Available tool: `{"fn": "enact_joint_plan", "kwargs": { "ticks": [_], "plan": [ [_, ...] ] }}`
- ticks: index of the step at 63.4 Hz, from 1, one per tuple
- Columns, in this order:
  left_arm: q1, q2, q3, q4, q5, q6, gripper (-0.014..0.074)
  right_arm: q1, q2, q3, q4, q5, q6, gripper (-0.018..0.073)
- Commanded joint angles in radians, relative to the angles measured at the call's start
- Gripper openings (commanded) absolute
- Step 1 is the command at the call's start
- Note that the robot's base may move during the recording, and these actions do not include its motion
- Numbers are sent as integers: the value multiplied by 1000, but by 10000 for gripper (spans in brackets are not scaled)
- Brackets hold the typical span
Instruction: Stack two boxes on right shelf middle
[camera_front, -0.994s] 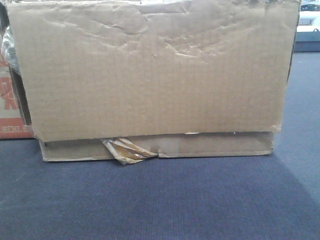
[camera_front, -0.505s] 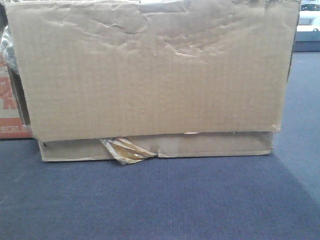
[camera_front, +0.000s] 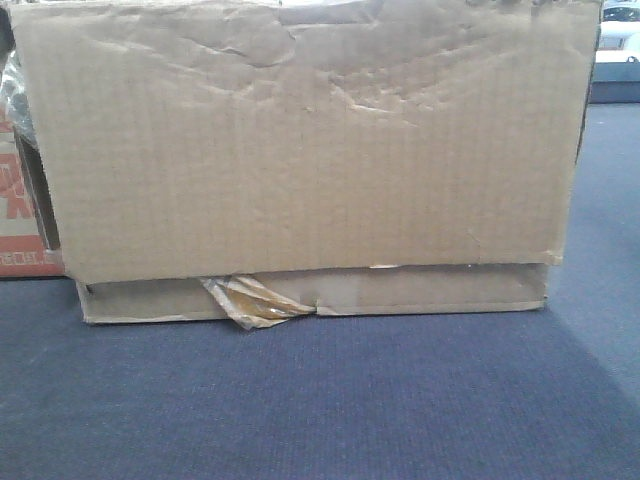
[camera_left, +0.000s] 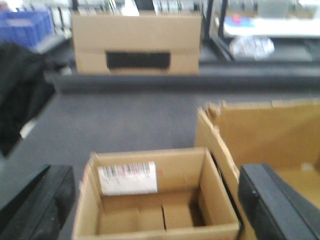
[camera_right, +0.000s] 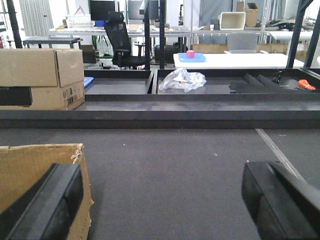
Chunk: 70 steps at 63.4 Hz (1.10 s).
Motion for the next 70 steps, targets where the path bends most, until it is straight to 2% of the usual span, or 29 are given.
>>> {"fn": "enact_joint_plan", "kwargs": {
  "ticks": [1, 9, 17, 21, 27, 30, 35, 39, 55, 70],
  "plan": [
    [-10, 84, -31, 3, 63, -6, 580, 3, 3, -7, -2, -17, 1, 540],
    [-6, 226, -124, 24, 180, -6, 580, 40, 3, -7, -2, -17, 1, 540],
    [51, 410, -273, 54, 327, 0, 580, 73, 20, -7, -2, -8, 1, 540],
    [105, 503, -355, 44, 398, 51, 580, 82, 22, -7, -2, -1, 1, 540],
    [188, 618, -442, -22, 458, 147, 580, 87, 32, -7, -2, 8, 1, 540],
    [236, 671, -487, -79, 485, 195, 580, 87, 32, -7, -2, 12, 1, 540],
    [284, 755, -532, -130, 494, 243, 580, 88, 32, -7, -2, 12, 1, 540],
    [296, 813, -558, -130, 490, 262, 580, 88, 32, -7, -2, 12, 1, 540],
    [297, 993, -576, -121, 479, 278, 580, 88, 32, -7, 0, 14, 1, 540],
    [297, 1067, -576, -121, 436, 278, 578, 88, 32, -7, 0, 12, 1, 540]
  ]
}}
